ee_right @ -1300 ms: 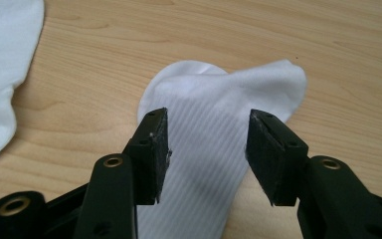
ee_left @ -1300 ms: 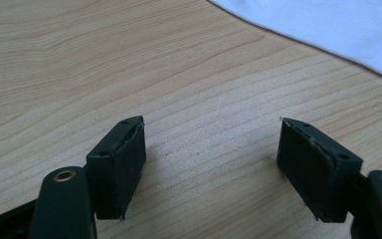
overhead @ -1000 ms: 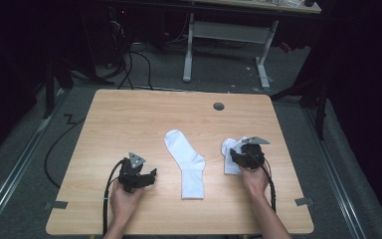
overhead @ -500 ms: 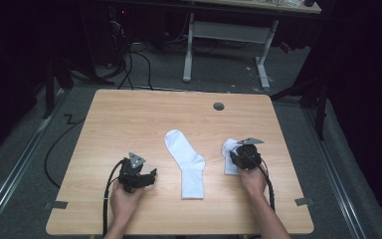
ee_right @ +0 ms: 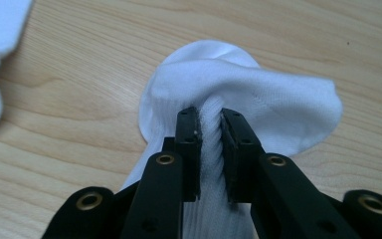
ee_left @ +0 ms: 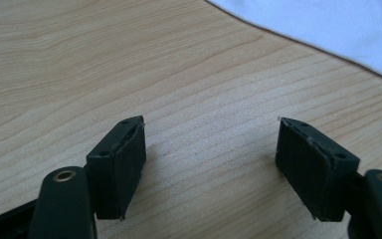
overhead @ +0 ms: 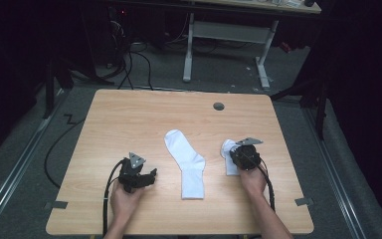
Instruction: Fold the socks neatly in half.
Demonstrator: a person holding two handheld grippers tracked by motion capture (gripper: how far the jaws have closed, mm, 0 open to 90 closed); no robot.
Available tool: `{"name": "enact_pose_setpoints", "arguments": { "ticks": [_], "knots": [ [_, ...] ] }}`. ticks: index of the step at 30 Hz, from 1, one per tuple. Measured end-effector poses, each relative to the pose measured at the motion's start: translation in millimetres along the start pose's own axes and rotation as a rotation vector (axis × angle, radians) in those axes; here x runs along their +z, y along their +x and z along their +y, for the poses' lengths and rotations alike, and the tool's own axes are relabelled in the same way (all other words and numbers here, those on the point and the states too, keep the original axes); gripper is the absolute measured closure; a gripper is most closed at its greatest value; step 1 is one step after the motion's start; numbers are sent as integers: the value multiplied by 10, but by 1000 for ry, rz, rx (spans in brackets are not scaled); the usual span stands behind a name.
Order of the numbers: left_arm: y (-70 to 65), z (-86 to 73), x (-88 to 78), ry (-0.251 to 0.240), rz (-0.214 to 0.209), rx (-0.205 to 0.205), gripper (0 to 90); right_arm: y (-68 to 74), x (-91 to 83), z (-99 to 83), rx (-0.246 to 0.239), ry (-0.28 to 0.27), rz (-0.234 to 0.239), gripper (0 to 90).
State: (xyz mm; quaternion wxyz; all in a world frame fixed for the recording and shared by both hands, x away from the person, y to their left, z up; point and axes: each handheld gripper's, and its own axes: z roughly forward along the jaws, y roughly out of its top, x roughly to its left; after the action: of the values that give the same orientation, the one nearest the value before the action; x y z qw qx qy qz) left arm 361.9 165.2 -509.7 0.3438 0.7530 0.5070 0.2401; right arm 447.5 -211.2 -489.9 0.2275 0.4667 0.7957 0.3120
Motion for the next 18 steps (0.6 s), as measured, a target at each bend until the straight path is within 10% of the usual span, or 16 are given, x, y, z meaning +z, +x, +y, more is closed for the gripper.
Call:
{"name": "enact_pose_setpoints", "arguments": {
  "ticks": [18],
  "knots": [
    [-4,2,4,0,11,-5,280,250,-310,107,-32,-123,115,794]
  ]
}}
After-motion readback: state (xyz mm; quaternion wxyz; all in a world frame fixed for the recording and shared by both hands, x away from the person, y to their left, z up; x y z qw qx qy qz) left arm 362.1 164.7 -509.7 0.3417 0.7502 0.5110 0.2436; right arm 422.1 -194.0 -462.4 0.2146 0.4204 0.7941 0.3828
